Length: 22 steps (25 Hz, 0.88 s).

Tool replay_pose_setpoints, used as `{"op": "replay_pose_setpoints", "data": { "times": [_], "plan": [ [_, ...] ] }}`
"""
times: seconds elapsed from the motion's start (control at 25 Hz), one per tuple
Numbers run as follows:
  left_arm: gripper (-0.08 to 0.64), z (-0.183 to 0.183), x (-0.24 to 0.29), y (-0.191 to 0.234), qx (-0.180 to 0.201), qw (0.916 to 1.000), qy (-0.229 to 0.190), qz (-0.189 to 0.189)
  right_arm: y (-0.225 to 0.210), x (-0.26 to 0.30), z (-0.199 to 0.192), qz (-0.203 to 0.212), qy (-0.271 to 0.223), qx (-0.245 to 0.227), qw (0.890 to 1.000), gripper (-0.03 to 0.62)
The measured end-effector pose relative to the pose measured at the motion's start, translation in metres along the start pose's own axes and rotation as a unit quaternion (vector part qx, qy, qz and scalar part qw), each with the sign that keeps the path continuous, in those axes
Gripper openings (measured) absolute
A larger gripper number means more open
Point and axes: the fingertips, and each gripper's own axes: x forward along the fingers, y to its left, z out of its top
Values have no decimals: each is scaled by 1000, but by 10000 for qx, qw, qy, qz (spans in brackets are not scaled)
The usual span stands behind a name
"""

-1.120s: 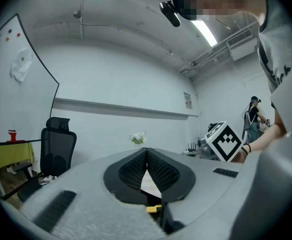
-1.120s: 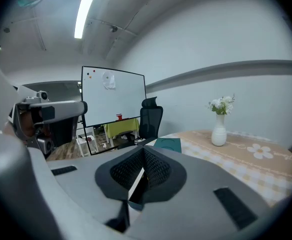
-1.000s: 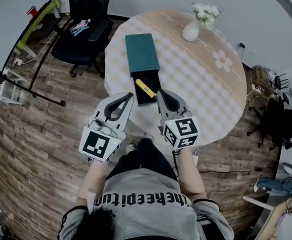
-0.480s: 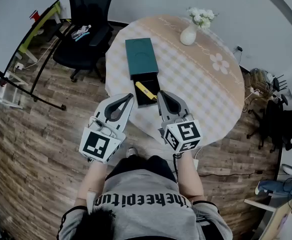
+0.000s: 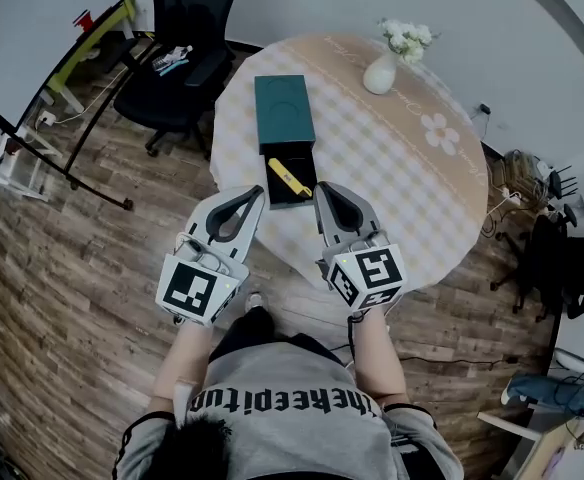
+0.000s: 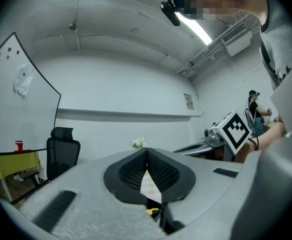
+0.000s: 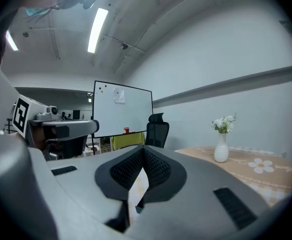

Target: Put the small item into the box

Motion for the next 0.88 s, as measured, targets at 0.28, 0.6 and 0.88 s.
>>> {"op": "replay_pose_setpoints", "data": {
  "times": [0.28,0.6,0.88],
  "plan": [
    [15,12,-14,-32,50,9998,-11,211,5,-39,9,180,-95,-75,9998,5],
    [15,22,-38,-69,123,9989,-53,460,14,-81,12,372,-224,-98,9990,5],
    [15,30,-61,-102,202,9980,-74,601,27,-114,16,537,-360,-87,9979,5]
  ]
}}
